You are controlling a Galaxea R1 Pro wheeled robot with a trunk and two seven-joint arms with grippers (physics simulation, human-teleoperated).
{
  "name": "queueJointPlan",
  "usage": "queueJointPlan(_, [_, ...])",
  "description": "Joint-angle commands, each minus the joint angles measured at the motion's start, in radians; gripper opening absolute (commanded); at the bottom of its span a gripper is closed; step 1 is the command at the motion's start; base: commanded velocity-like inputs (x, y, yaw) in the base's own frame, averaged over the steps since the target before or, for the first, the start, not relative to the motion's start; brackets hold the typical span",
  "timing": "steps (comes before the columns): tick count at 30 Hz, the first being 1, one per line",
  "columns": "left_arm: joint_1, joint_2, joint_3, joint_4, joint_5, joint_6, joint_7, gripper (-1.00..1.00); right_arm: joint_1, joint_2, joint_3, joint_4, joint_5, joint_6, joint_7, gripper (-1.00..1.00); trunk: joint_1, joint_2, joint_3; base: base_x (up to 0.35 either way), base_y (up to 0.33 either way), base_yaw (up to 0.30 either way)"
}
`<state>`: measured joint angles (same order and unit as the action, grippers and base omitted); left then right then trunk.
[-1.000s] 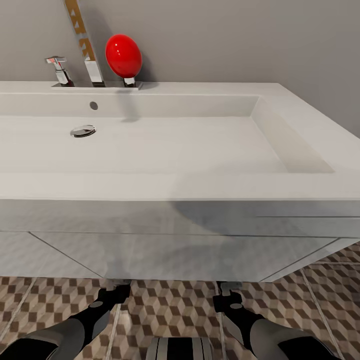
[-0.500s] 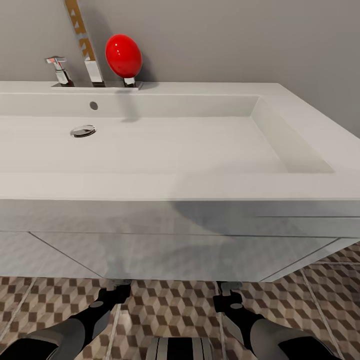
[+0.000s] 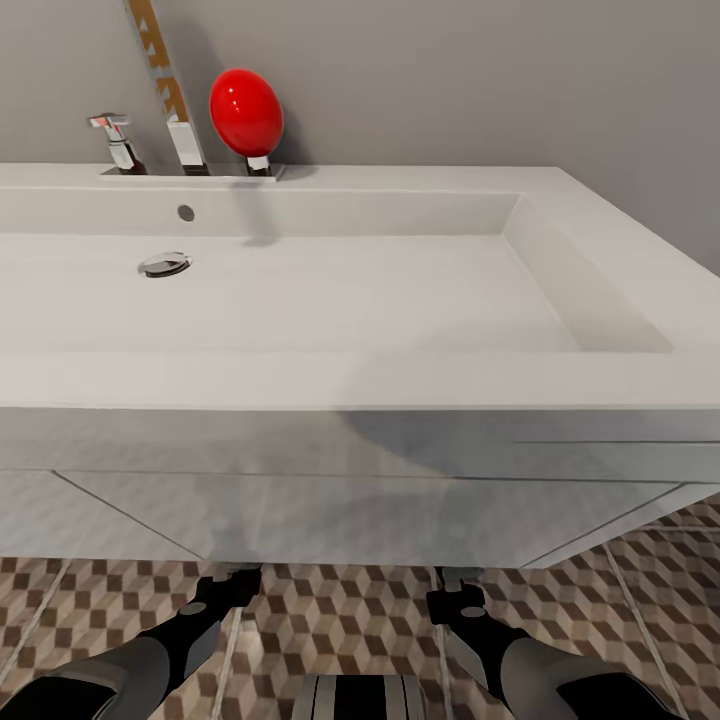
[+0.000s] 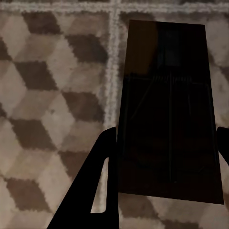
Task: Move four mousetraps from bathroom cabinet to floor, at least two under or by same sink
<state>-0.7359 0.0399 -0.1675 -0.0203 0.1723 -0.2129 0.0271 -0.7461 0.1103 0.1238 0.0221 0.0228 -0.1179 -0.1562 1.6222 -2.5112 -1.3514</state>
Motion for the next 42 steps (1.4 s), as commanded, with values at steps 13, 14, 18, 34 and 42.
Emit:
queueJointPlan(13, [0.0,0.0,-0.009,0.002,0.007,-0.002,0.004,-1.0,-0.001,0.0,0.007,0.002,-0.002,-0.003,-0.003,-1.0,0.0,0.0,-0.001,0.001,0.0,0.0])
queueJointPlan(14, [0.0,0.0,-0.009,0.002,0.008,-0.002,0.004,-1.0,-0.001,0.0,0.007,0.003,-0.003,-0.003,-0.003,-1.0,0.0,0.0,-0.001,0.0,0.0,0.0])
queueJointPlan(18, [0.0,0.001,-0.01,0.005,0.01,-0.001,0.004,-1.0,-0.001,0.0,0.007,0.004,-0.004,-0.003,-0.003,-1.0,0.0,0.0,-0.001,0.0,0.0,0.0])
queueJointPlan(34, [0.0,0.006,-0.011,0.016,0.015,0.001,0.004,-1.0,0.022,-0.001,0.007,0.005,-0.002,-0.03,-0.003,-1.0,0.0,0.0,-0.001,0.0,0.0,0.0])
queueJointPlan(42, [0.004,0.006,-0.011,0.015,0.01,0.0,0.004,-1.0,0.024,-0.003,0.007,0.005,-0.004,-0.034,-0.003,-1.0,0.0,0.0,-0.001,0.0,0.0,0.0])
